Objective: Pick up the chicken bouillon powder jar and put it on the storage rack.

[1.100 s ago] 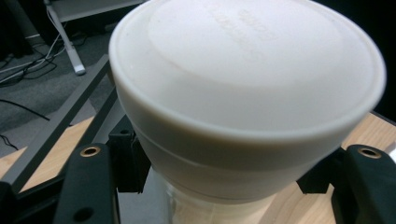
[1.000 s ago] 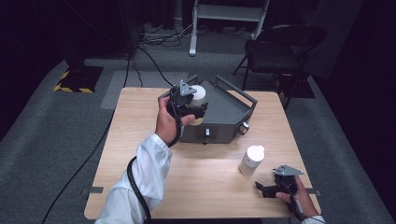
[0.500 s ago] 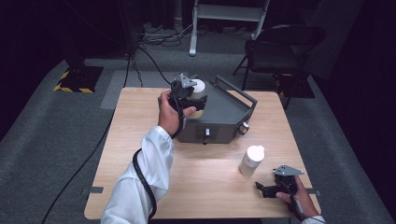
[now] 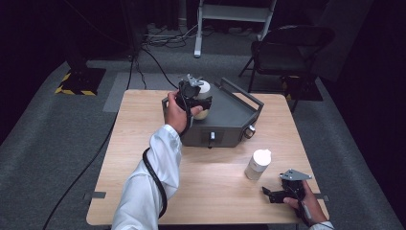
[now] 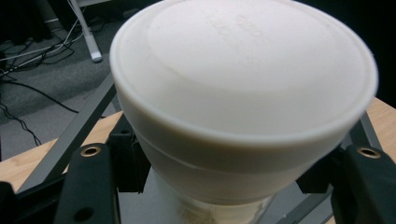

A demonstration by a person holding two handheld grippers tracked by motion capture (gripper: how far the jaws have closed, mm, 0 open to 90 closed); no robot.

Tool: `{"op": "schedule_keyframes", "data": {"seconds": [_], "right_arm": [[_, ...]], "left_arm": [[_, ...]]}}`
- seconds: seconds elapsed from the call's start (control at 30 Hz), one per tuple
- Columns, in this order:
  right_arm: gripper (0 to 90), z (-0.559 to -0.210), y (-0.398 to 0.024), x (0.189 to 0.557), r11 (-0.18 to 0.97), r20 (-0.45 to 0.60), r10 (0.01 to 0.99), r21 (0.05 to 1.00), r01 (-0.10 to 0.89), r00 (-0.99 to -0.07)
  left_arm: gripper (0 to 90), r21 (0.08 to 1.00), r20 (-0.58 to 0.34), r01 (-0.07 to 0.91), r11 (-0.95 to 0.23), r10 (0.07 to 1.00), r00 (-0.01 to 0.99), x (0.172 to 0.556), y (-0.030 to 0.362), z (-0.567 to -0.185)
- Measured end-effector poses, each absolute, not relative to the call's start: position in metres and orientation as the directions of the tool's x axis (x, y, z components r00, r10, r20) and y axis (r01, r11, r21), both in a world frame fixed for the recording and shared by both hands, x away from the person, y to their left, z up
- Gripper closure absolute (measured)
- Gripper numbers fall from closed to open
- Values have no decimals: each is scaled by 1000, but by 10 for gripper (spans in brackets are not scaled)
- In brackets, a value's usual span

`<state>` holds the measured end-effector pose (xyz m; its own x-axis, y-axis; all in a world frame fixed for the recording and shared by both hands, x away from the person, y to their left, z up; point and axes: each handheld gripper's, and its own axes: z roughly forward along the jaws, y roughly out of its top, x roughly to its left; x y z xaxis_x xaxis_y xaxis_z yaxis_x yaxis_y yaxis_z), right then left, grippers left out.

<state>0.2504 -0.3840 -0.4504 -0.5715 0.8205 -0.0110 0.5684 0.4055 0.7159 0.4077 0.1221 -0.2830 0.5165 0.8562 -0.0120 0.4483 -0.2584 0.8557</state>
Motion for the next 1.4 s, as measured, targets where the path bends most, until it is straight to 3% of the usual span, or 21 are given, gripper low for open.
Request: {"op": "schedule_keyframes", "data": {"seconds": [1.4], "right_arm": [[0,-450,-385,251,407,-11,819,716,567,-574]], "left_arm": [[328,866,-8,439,-238,872,489,407,122,-306]]}}
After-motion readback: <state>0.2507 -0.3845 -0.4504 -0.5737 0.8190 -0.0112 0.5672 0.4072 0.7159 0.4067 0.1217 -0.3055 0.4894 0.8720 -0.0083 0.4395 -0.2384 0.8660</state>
